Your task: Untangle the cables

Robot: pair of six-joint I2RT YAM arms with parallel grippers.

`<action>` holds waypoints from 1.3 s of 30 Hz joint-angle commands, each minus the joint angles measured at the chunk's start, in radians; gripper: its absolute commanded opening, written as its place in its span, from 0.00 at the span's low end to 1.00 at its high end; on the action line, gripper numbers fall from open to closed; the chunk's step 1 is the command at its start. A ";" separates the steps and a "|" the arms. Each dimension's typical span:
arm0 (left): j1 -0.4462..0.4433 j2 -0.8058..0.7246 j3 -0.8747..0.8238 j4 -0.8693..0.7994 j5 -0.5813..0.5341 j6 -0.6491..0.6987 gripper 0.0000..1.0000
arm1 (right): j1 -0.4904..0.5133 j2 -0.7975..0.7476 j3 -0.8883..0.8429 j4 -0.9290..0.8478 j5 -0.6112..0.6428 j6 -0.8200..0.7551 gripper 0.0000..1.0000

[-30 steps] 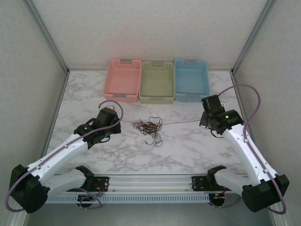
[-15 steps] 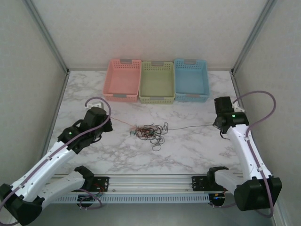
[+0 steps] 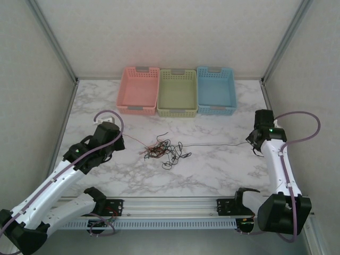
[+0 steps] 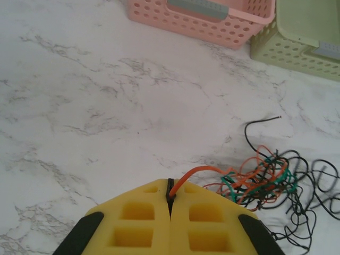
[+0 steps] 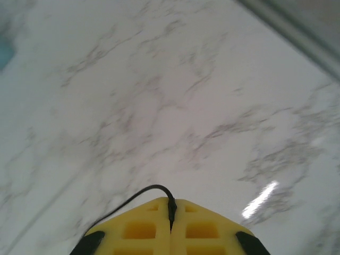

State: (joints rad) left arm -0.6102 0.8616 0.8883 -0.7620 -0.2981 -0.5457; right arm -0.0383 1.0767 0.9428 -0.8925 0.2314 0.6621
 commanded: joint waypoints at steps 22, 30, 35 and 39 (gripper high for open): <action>-0.002 0.064 -0.015 0.046 0.059 0.021 0.00 | 0.652 0.564 0.268 0.208 -0.269 -0.013 0.35; -0.003 0.060 -0.016 0.042 0.056 0.021 0.00 | 0.681 0.777 0.409 0.208 -0.257 0.097 0.41; -0.004 0.062 -0.015 0.044 0.056 0.023 0.00 | 0.699 0.827 0.427 0.210 -0.249 0.131 0.41; -0.005 0.062 -0.016 0.044 0.053 0.024 0.00 | 0.704 0.858 0.432 0.203 -0.255 0.159 0.41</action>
State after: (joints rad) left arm -0.6113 0.9321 0.8810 -0.7254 -0.2443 -0.5419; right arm 0.6579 1.9038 1.3468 -0.6727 -0.0246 0.7769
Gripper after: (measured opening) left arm 0.053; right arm 0.414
